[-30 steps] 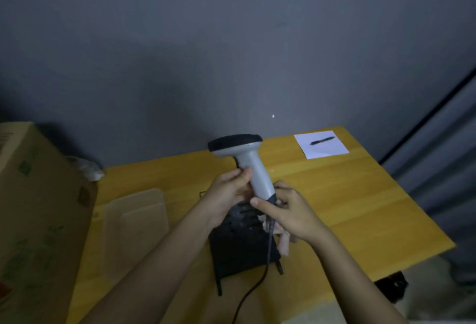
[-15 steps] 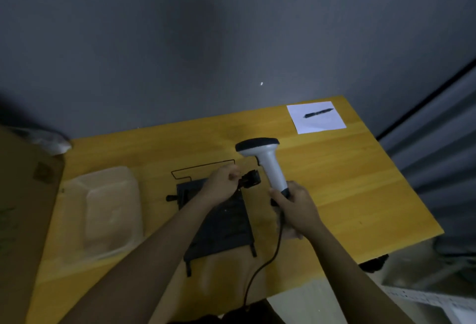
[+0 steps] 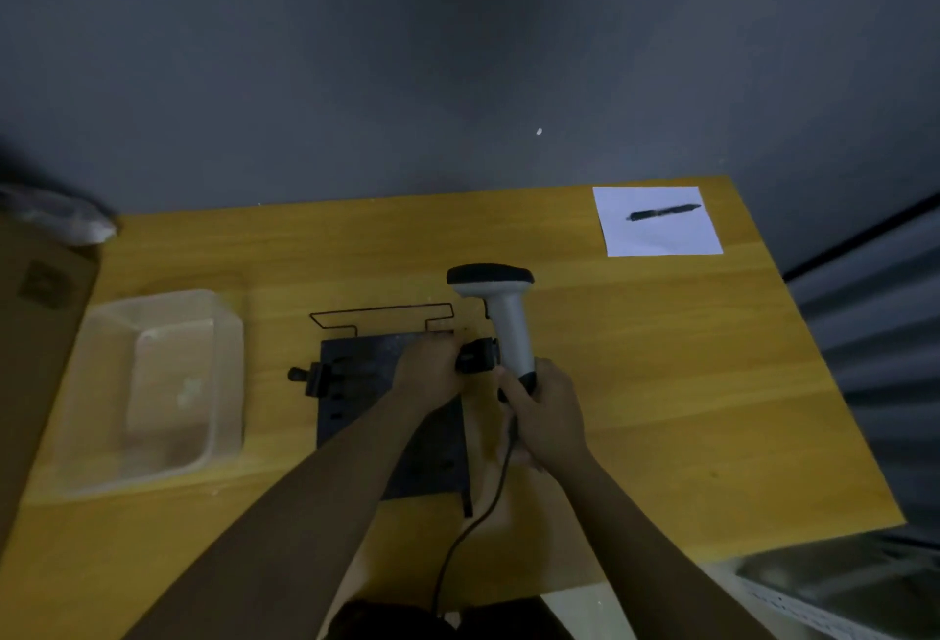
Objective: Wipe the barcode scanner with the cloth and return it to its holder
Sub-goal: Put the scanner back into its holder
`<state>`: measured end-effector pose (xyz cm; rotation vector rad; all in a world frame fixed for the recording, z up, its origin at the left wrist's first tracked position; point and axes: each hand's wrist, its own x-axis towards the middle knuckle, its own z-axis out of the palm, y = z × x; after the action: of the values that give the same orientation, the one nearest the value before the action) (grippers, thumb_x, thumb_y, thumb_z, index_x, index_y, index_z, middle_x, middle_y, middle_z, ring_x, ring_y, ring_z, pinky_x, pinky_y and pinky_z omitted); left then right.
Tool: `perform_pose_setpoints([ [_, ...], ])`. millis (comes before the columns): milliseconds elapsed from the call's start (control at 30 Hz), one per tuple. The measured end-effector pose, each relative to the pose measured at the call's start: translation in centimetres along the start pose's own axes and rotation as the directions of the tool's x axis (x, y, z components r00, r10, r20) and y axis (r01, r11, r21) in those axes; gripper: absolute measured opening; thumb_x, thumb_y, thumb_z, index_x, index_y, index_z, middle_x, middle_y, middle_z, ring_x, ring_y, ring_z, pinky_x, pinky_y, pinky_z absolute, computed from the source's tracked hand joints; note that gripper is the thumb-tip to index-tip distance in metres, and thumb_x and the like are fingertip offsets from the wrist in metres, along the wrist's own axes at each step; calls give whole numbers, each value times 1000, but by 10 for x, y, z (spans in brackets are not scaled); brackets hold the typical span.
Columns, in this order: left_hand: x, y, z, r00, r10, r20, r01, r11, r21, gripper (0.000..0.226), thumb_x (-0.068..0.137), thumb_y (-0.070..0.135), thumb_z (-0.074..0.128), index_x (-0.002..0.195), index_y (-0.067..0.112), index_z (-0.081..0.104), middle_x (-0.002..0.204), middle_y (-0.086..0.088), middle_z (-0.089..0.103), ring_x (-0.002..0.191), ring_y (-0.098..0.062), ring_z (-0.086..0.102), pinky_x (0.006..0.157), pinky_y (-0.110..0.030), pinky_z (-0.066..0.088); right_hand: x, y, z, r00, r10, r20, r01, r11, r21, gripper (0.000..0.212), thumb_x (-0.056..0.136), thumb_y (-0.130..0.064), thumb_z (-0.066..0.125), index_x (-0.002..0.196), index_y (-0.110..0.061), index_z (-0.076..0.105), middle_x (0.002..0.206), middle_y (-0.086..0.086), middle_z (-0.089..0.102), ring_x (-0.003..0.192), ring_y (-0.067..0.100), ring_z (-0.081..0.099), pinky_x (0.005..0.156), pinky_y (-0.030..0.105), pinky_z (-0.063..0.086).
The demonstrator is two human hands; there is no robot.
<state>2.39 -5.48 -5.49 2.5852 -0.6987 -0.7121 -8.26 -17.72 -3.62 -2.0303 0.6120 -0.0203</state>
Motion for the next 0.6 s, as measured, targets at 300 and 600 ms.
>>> perform_pose_setpoints([
  [300, 15, -19, 31, 1000, 10, -10, -11, 992, -126, 12, 86, 7, 56, 95, 2, 63, 96, -20, 67, 88, -31, 62, 69, -37, 48, 10, 35, 15, 1000, -30, 9, 31, 999, -40, 47, 83, -63, 46, 67, -19, 49, 66, 5, 50, 66, 28, 54, 56, 34, 46],
  [600, 12, -12, 29, 992, 116, -48, -119, 991, -63, 16, 84, 12, 63, 97, 2, 62, 100, -21, 66, 92, -33, 59, 71, -31, 36, -2, 30, 8, 996, -79, -52, 72, 989, -132, 41, 83, -61, 44, 71, -22, 45, 70, 0, 48, 71, 28, 54, 57, 41, 50],
])
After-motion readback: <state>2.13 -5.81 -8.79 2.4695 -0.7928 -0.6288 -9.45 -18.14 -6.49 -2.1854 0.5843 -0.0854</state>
